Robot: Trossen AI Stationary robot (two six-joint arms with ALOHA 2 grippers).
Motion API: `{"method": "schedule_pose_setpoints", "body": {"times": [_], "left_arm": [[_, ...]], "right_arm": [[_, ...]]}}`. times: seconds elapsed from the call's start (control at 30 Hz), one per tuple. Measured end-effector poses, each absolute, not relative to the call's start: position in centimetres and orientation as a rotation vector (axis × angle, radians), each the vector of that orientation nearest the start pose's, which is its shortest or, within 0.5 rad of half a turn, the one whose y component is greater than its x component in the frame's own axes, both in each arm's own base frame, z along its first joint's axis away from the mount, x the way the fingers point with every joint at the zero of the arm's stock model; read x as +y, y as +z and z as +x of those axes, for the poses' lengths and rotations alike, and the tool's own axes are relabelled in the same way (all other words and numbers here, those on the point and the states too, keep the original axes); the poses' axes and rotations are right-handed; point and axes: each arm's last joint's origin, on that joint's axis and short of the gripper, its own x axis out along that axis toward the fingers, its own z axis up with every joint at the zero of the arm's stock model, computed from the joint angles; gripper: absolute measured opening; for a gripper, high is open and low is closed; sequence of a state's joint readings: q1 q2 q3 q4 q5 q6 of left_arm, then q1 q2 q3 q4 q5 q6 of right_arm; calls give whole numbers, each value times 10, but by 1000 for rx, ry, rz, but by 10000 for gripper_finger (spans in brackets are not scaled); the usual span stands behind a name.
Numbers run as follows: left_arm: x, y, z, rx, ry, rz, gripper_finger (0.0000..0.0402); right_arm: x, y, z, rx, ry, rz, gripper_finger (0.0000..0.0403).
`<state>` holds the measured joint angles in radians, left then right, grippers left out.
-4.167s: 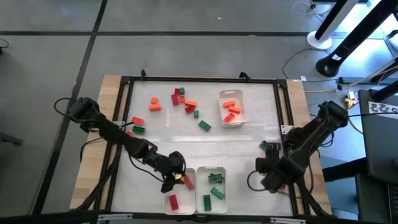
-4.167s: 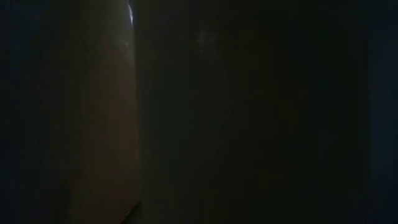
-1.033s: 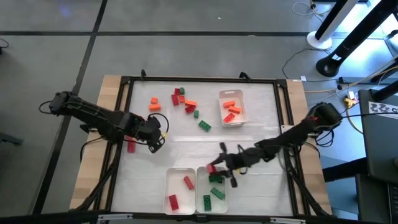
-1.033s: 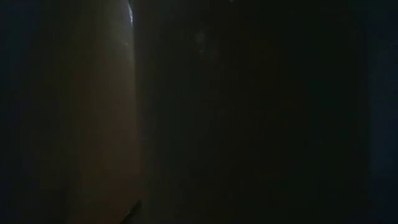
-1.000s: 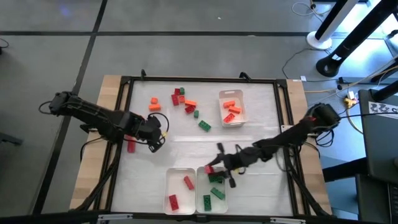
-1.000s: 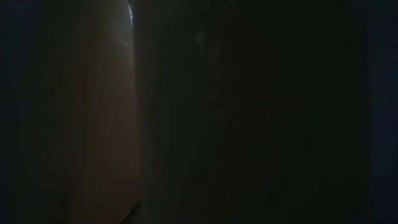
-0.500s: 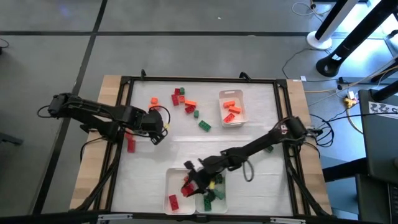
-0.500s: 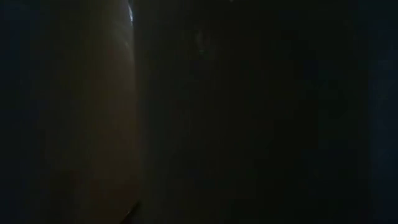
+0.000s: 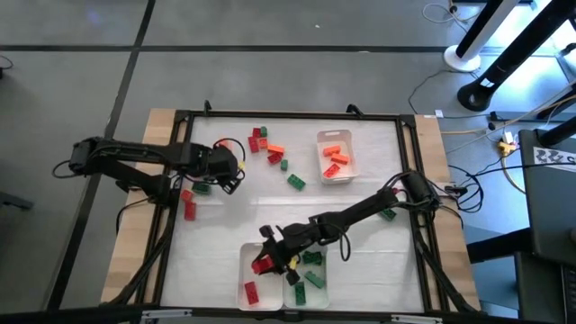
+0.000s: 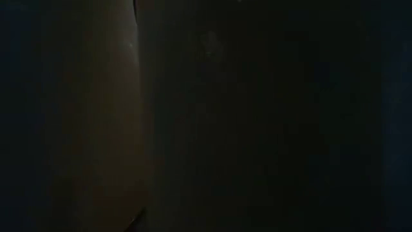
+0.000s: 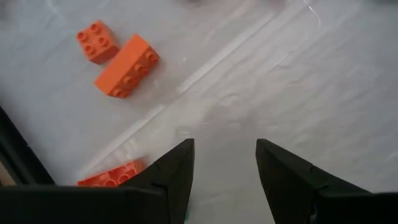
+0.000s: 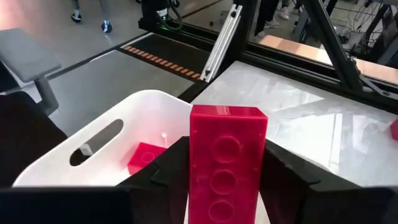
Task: Sort blocks
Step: Put the red game piece into the bottom left white bin, then put the orange game piece into the top right white bin
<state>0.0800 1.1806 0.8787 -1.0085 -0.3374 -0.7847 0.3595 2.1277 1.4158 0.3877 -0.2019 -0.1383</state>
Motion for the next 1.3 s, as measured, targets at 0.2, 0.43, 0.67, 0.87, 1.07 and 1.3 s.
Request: {"method": "schedule_pose_setpoints", "body": {"times": [0.2,0.43,0.67,0.87,1.07,1.3], "left_arm": [[41,241,193,1069,884,-511,162],[63,242,199,1074,773,-315,162],[87,232,209,1142,680,-113,162],[111,212,211,1271,691,-90,162],[130,194,209,1386,680,-76,162],[137,180,208,1470,608,-94,162]], "right_arm": [[173,182,443,292,579,-159,159],[172,180,442,313,570,-161,207],[168,182,443,315,559,-160,252],[155,195,441,330,713,-119,250],[147,210,433,355,784,-152,246],[139,230,414,456,707,-318,246]]}}
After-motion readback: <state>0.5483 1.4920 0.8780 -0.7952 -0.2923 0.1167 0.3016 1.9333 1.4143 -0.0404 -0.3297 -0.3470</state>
